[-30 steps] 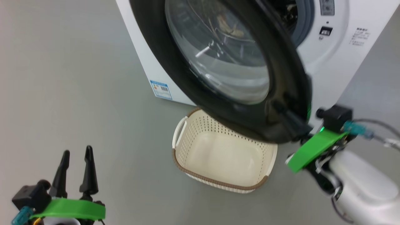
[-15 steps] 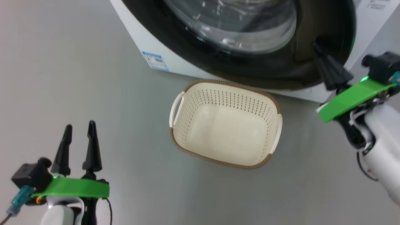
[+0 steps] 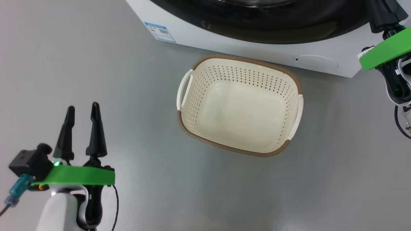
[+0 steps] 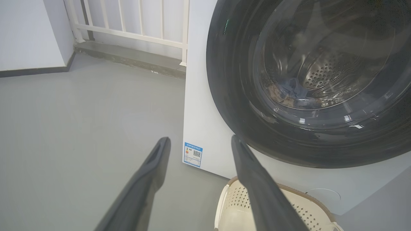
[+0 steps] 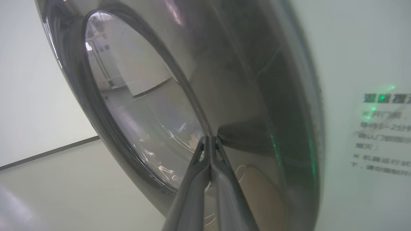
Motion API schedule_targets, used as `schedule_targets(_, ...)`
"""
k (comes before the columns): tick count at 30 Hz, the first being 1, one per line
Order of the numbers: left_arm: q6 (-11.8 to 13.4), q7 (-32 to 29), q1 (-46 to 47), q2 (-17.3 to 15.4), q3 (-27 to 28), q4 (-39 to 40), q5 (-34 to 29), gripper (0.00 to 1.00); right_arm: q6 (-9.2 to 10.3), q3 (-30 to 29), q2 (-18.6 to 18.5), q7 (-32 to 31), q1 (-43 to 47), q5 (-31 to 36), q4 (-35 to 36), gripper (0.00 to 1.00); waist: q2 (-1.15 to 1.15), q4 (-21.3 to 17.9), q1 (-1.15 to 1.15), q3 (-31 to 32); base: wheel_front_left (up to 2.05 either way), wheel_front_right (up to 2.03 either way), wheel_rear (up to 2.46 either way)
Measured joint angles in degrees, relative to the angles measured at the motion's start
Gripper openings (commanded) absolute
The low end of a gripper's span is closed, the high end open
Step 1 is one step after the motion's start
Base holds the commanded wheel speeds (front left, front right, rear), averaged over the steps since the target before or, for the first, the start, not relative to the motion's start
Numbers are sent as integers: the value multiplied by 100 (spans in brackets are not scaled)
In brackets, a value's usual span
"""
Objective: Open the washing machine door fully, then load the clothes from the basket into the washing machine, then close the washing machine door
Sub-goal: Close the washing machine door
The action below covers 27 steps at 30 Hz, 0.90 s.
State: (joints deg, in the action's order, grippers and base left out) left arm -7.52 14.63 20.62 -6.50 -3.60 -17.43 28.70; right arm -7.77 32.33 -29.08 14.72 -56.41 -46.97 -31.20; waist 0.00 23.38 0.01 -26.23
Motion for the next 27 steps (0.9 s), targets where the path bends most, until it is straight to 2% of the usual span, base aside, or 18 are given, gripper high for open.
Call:
schedule_targets(10, 0, 0, 41, 21, -10, -3, -1, 100, -21, 38, -4, -1, -91, -16, -36, 0, 0, 66, -1, 29, 0, 0, 0)
schedule_targets(21, 0, 0, 29, -9, -16, -38, -5, 100, 8, 66, 24, 0, 137, -43, -98, 1, 0, -46, -1, 315, 0, 0, 0)
schedule_targets(22, 0, 0, 24, -16, -18, -53, -5, 100, 15, 79, 41, 0, 213, -44, -99, 21, 0, -65, -1, 358, 0, 0, 0)
schedule_targets(24, 0, 0, 23, -46, -29, -78, -5, 100, 29, 97, 100, 0, 355, -49, -87, 49, 0, -109, -1, 454, 0, 0, 0)
schedule_targets(25, 0, 0, 21, -71, -34, -87, -5, 100, 29, 99, 132, 0, 420, -49, -64, 85, 0, -133, -1, 504, 0, 0, 0)
schedule_targets(26, 0, 0, 20, -96, -35, -91, -5, 100, 29, 97, 164, 0, 480, -49, -23, 100, 0, -160, -1, 557, 0, 0, 0)
schedule_targets(27, 0, 0, 18, -116, -37, -100, -5, 100, 29, 96, 190, 0, 539, -49, 26, 100, 0, -188, -1, 610, 0, 0, 0)
